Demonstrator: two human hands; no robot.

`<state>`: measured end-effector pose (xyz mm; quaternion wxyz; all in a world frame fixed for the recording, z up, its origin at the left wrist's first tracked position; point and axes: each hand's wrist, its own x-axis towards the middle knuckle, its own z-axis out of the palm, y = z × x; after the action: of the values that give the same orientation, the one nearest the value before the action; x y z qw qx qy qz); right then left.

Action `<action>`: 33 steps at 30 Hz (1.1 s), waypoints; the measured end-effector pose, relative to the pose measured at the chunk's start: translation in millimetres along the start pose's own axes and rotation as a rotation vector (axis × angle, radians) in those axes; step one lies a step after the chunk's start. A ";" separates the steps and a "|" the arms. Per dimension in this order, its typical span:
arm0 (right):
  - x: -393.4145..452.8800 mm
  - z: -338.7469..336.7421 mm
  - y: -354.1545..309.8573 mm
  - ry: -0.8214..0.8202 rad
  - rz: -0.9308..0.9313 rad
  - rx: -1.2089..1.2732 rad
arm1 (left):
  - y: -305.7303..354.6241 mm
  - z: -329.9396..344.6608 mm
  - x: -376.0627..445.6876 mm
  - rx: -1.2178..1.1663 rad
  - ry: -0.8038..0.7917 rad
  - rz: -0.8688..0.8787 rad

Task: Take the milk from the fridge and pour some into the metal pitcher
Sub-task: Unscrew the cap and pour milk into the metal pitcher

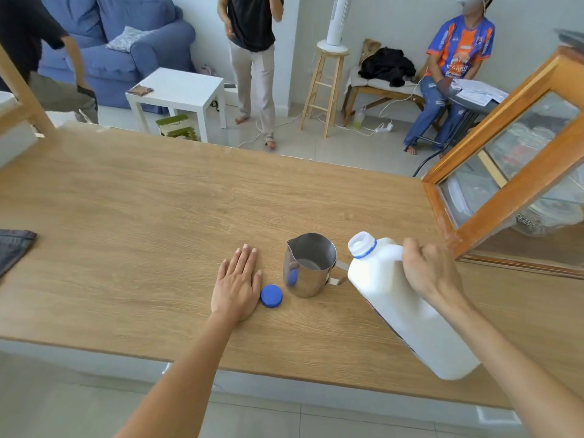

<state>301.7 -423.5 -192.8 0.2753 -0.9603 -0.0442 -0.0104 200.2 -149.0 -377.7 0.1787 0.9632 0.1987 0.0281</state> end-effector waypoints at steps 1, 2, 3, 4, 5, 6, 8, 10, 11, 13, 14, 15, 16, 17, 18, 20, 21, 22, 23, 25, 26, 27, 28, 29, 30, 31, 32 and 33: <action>1.2 -0.1 -1.8 -0.006 -0.014 -0.024 | 0.1 -0.4 -0.2 0.000 0.004 0.000; 2.9 0.0 -3.5 -0.015 -0.025 -0.047 | 0.2 -0.7 0.0 -0.001 0.007 0.000; 4.0 -0.7 -5.6 -0.025 -0.034 -0.065 | 0.3 -0.9 0.3 -0.003 0.009 0.000; 5.4 -1.1 -7.2 -0.036 -0.041 -0.078 | 0.2 -1.1 0.5 -0.006 0.012 -0.001; 6.6 -1.6 -8.9 -0.045 -0.051 -0.092 | 0.2 -1.2 0.6 -0.009 0.015 -0.002; 8.0 -1.9 -10.5 -0.057 -0.058 -0.108 | 0.3 -1.5 0.6 -0.012 0.019 -0.003; 9.8 -2.4 -13.4 -0.077 -0.072 -0.137 | 0.6 -1.6 0.3 -0.015 0.022 -0.002; 11.0 -2.6 -15.3 -0.092 -0.090 -0.157 | 0.6 -1.4 0.2 -0.021 0.024 -0.001; 11.3 -3.0 -15.8 -0.098 -0.098 -0.167 | 0.6 -1.6 0.4 -0.022 0.024 -0.001; 11.7 -4.2 -16.1 -0.112 -0.112 -0.179 | 0.1 -1.3 0.4 -0.019 0.024 0.001; 12.1 -4.5 -16.2 -0.120 -0.118 -0.184 | 0.0 -1.2 0.3 -0.017 0.026 0.004; 12.2 -4.7 -16.1 -0.127 -0.123 -0.190 | 0.1 -1.2 0.2 -0.014 0.026 0.005; 12.7 -4.7 -16.2 -0.130 -0.126 -0.195 | 0.2 -1.1 0.1 -0.013 0.025 0.004; 12.9 -4.7 -16.4 -0.128 -0.129 -0.201 | 0.5 -1.2 0.4 -0.014 0.024 0.001; 13.1 -4.8 -16.7 -0.124 -0.132 -0.205 | 0.9 -1.5 0.4 -0.017 0.024 -0.003; 12.9 -5.3 -17.3 -0.121 -0.134 -0.215 | 1.9 -2.8 0.0 -0.027 0.029 -0.008; 12.7 -5.6 -17.6 -0.121 -0.135 -0.219 | 2.0 -3.2 -0.3 -0.028 0.028 -0.009; 12.6 -5.8 -17.7 -0.122 -0.135 -0.222 | 2.0 -3.4 -0.4 -0.027 0.025 -0.009; 12.2 -6.0 -17.8 -0.125 -0.136 -0.226 | 1.8 -3.5 -0.5 -0.026 0.022 -0.009; 11.6 -6.1 -17.7 -0.133 -0.139 -0.233 | 1.5 -4.2 -0.6 -0.027 0.018 -0.009; 11.5 -6.0 -17.6 -0.137 -0.139 -0.235 | 1.6 -4.5 -0.6 -0.027 0.016 -0.009; 11.0 -6.2 -17.7 -0.143 -0.136 -0.238 | 1.8 -4.8 -0.5 -0.025 0.015 -0.009; 10.6 -6.2 -18.0 -0.150 -0.132 -0.240 | 2.0 -4.8 -0.5 -0.021 0.013 -0.008; 10.3 -6.3 -18.1 -0.157 -0.129 -0.241 | 2.1 -4.8 -0.4 -0.018 0.012 -0.007; 10.1 -6.2 -18.2 -0.163 -0.126 -0.239 | 2.3 -4.4 -0.3 -0.020 0.012 -0.007; 9.8 -6.3 -18.3 -0.167 -0.124 -0.239 | 2.5 -4.5 -0.2 -0.024 0.012 -0.008; 9.5 -6.3 -18.4 -0.170 -0.121 -0.243 | 2.7 -4.7 -0.4 -0.025 0.011 -0.009; 9.1 -6.2 -18.5 -0.172 -0.120 -0.247 | 2.6 -4.9 -0.5 -0.021 0.008 -0.008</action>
<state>309.1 -410.5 -177.4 0.1491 -0.9799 -0.1230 0.0499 200.0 -149.8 -372.2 0.1883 0.9603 0.2030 0.0333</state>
